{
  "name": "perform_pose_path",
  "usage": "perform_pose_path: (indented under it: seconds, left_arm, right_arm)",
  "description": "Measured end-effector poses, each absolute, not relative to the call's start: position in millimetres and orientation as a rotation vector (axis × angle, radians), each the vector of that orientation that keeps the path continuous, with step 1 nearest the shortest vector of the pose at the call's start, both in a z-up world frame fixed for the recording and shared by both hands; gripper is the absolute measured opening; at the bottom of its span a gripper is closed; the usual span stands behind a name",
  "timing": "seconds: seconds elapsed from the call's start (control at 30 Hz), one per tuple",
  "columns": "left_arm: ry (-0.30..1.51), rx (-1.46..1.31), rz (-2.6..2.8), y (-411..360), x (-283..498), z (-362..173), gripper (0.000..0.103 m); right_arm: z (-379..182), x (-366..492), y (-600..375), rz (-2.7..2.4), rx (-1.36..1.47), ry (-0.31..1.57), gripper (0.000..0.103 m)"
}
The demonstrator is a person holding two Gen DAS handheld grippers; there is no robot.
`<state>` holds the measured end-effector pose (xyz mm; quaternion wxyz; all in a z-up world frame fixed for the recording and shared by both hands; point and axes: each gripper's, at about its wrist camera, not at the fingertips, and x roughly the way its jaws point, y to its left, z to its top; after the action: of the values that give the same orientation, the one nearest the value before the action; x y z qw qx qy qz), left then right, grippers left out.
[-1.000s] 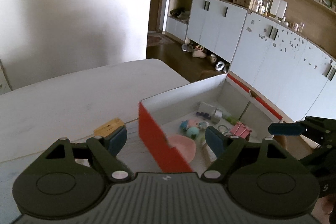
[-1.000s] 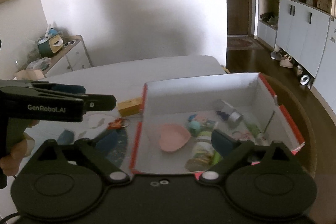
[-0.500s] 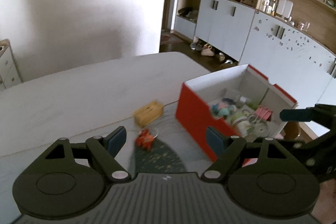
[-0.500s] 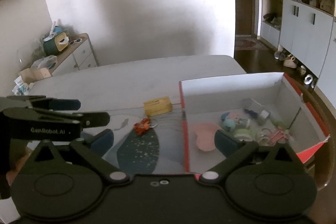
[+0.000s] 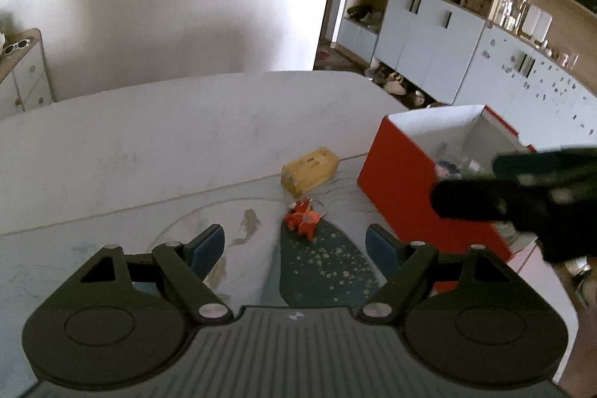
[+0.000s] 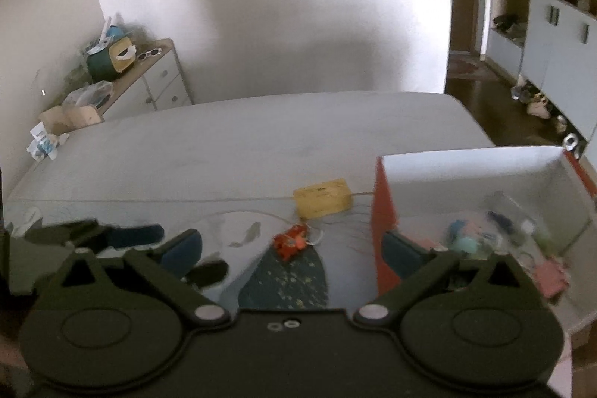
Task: Organize rigid objects
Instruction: 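Withdraw both tools from the box toward the yellow box and orange toy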
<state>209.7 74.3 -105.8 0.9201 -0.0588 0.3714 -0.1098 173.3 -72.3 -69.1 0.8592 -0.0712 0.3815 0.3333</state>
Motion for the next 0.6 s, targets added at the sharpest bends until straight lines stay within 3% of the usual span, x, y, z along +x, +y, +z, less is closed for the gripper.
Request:
perform_pose_path:
  seconds: [0.6]
  left_arm:
    - [0.767,-0.082,-0.184,63,251,-155,0.083]
  right_arm:
    - [-127,242,1,0.684,-0.165,1.005,0.099]
